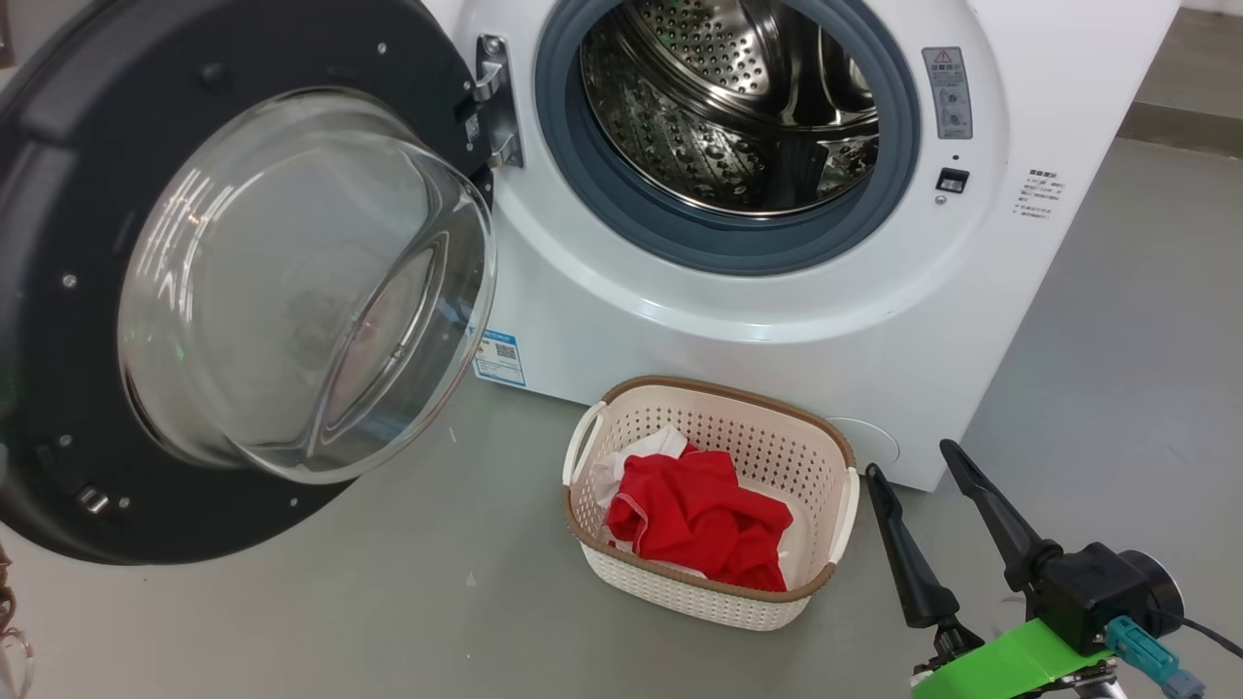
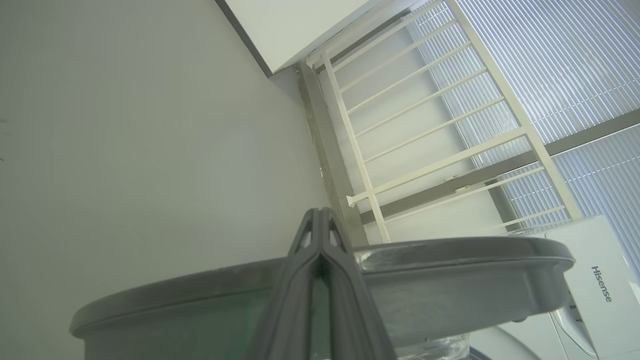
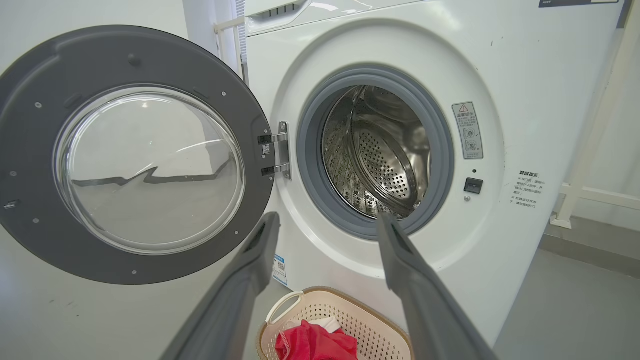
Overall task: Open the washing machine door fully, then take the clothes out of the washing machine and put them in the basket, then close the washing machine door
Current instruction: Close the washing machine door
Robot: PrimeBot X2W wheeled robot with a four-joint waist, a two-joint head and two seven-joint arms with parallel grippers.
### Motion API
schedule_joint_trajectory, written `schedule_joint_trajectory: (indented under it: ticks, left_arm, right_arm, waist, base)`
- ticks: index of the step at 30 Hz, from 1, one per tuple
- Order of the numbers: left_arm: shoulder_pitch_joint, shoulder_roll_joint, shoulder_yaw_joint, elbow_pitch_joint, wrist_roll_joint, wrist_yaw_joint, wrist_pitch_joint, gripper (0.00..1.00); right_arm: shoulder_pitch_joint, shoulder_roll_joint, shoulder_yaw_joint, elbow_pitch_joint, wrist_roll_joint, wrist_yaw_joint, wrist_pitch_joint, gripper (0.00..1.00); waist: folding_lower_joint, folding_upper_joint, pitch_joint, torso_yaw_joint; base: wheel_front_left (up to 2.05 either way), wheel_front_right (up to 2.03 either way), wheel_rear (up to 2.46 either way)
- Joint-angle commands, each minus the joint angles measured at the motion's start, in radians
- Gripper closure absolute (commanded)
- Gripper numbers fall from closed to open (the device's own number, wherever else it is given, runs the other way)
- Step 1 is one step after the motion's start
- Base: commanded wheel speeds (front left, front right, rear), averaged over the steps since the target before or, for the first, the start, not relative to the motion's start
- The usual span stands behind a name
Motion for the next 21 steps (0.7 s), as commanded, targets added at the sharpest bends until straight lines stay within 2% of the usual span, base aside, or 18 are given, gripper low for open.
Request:
schedule_joint_trajectory:
  ticks: [1, 14, 21]
  left_arm:
    - [-0.04, 0.07, 0.001, 0.003, -0.004, -0.031, 0.034, 1.0]
    - [-0.06, 0.085, -0.044, 0.093, -0.006, -0.091, 0.153, 1.0]
    - [-0.056, 0.079, -0.078, 0.12, -0.008, -0.13, 0.258, 1.0]
  right_arm:
    - [-0.037, -0.009, 0.026, -0.032, -0.006, 0.006, 0.004, 0.0]
    - [-0.027, -0.009, 0.022, -0.045, -0.011, 0.006, 0.017, 0.0]
    - [-0.021, -0.009, 0.033, -0.044, -0.006, 0.006, 0.017, 0.0]
  waist:
    - [0.0, 0.0, 0.004, -0.009]
    - [0.0, 0.0, -0.004, -0.011]
    - [0.0, 0.0, -0.011, -0.007]
  base:
    - [0.0, 0.0, 0.0]
    - [0.0, 0.0, 0.0]
    - [0.0, 0.0, 0.0]
